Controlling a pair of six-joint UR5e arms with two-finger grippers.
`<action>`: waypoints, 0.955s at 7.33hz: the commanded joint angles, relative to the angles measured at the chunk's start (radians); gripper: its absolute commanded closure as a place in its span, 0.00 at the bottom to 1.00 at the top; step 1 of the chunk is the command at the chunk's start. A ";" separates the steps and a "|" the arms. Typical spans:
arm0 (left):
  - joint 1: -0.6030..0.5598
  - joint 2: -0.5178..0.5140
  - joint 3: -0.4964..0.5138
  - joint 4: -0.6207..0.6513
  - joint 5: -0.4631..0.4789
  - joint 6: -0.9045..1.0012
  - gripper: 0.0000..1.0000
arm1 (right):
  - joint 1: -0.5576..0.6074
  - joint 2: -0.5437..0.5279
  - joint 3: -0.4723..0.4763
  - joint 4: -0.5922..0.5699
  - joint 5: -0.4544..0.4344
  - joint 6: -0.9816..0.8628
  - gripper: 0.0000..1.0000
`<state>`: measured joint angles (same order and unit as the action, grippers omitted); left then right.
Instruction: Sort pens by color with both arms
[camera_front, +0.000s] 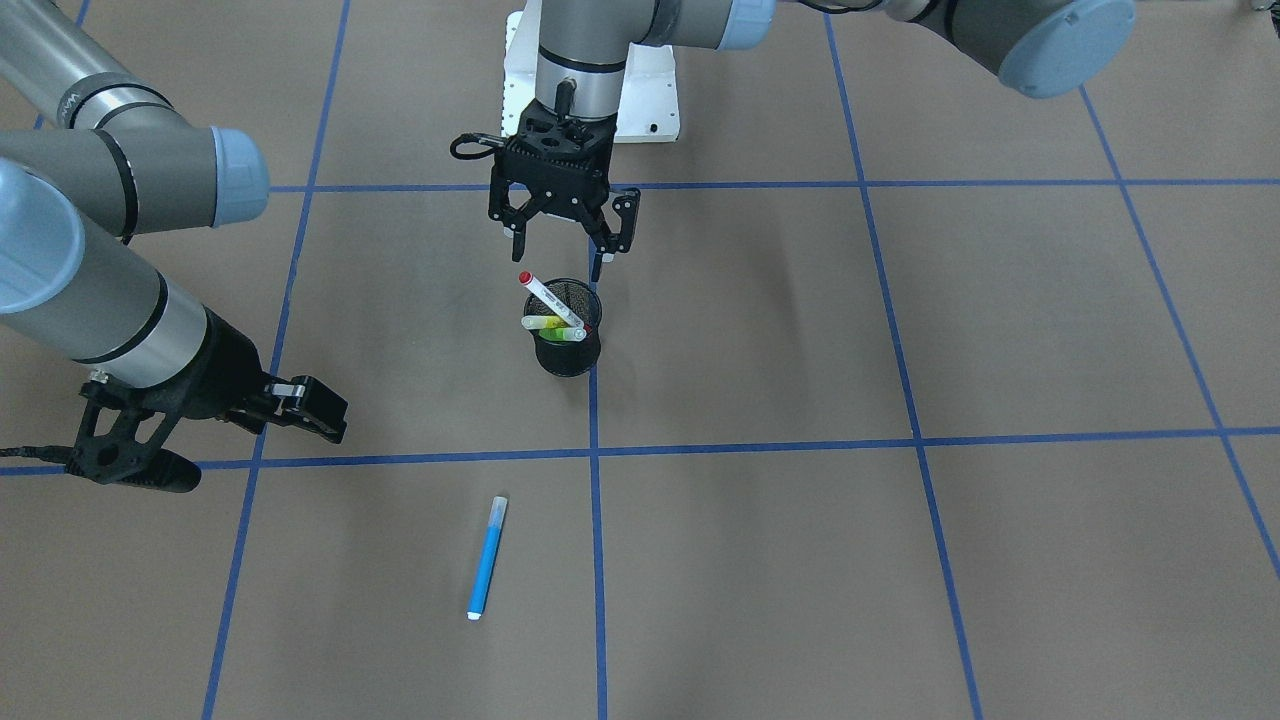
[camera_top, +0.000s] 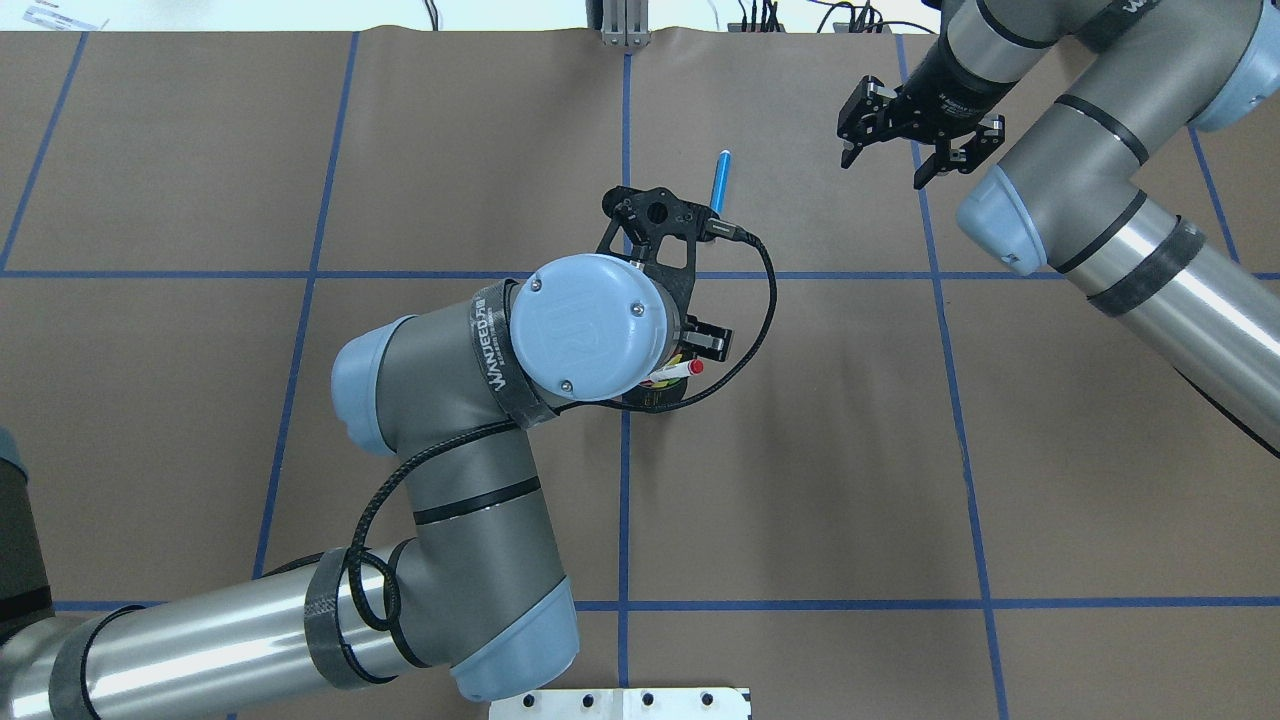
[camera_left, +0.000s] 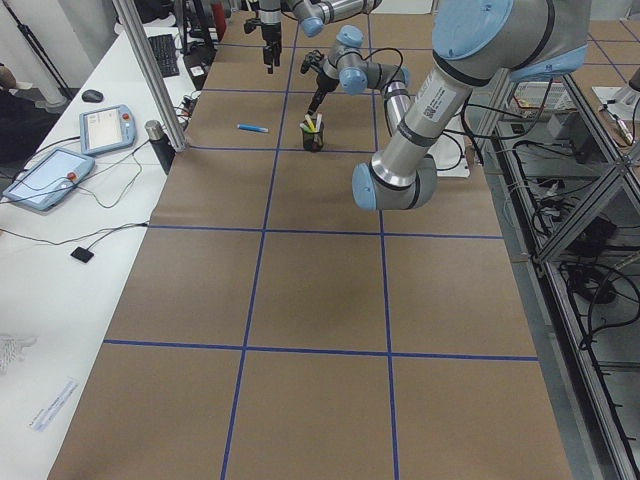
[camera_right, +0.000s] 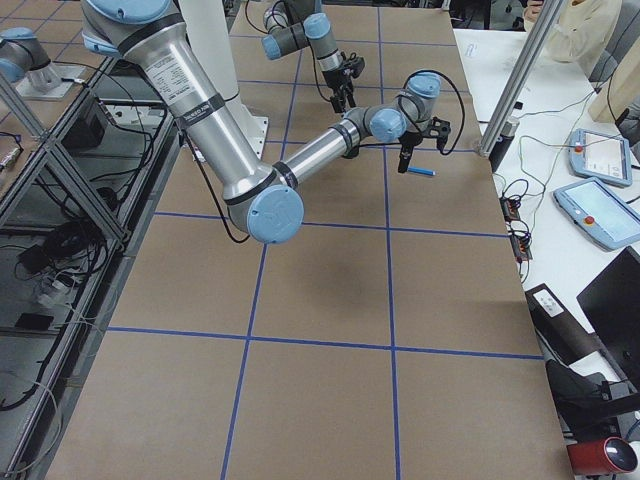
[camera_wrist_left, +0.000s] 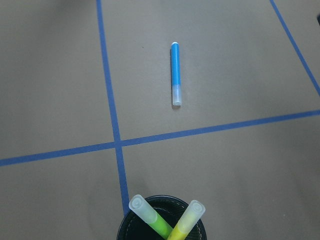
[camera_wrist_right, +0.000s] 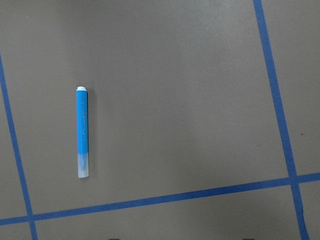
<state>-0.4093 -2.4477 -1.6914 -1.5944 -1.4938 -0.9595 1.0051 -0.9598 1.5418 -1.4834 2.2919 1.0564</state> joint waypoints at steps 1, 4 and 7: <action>0.007 -0.023 0.030 0.010 0.000 0.119 0.10 | 0.003 0.003 0.001 -0.002 0.000 0.011 0.13; 0.020 -0.174 0.211 0.008 -0.002 0.156 0.10 | 0.026 -0.004 -0.008 -0.003 0.000 0.020 0.13; 0.020 -0.171 0.199 0.034 -0.003 0.168 0.11 | 0.030 -0.002 -0.017 -0.005 0.000 0.020 0.12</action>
<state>-0.3899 -2.6185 -1.4906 -1.5753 -1.4978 -0.7943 1.0342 -0.9622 1.5287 -1.4877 2.2918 1.0768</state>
